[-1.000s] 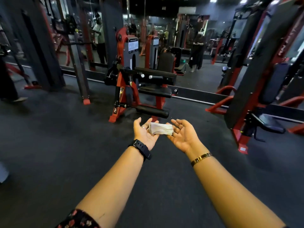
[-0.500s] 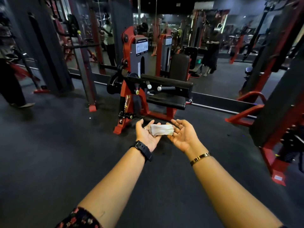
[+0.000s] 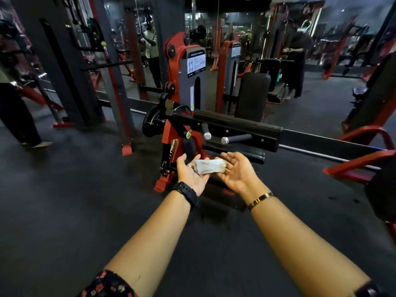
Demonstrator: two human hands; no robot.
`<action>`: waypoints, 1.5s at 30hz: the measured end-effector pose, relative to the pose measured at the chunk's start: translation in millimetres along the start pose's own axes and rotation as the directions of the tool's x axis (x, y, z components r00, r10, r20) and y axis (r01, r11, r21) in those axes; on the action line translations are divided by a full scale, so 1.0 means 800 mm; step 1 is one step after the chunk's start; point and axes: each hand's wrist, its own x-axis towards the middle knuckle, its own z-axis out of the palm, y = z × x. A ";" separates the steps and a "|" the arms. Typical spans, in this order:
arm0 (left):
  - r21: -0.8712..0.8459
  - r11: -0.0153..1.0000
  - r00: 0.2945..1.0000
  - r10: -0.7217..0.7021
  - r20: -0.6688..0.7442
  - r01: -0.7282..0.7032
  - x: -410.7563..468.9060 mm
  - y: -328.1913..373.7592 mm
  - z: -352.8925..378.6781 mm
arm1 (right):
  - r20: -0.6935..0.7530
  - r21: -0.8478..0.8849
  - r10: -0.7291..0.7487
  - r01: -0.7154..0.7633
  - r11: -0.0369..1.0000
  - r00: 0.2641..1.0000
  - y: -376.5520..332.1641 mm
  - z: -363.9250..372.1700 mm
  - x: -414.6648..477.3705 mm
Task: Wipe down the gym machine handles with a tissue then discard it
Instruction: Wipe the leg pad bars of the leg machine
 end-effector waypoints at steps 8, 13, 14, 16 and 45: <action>0.045 0.996 0.997 -0.077 0.025 0.076 0.193 0.082 0.022 | -0.073 0.007 -0.012 0.012 1.000 0.997 -0.022 0.067 0.188; 0.004 0.990 0.988 -0.144 0.058 0.144 0.292 0.118 0.038 | -0.139 0.042 -0.034 0.041 0.998 0.990 -0.038 0.089 0.287; 0.000 0.987 0.984 -0.159 0.075 0.159 0.309 0.121 0.040 | -0.156 0.040 -0.039 0.045 0.998 0.987 -0.040 0.089 0.304; 0.010 0.983 0.977 -0.184 0.110 0.184 0.339 0.128 0.047 | -0.165 0.055 -0.044 0.054 0.997 0.985 -0.046 0.091 0.335; -0.366 -0.476 0.188 -0.778 0.600 -0.800 0.733 0.160 0.090 | -0.554 -0.336 -0.280 0.098 0.937 0.784 -0.120 0.075 0.565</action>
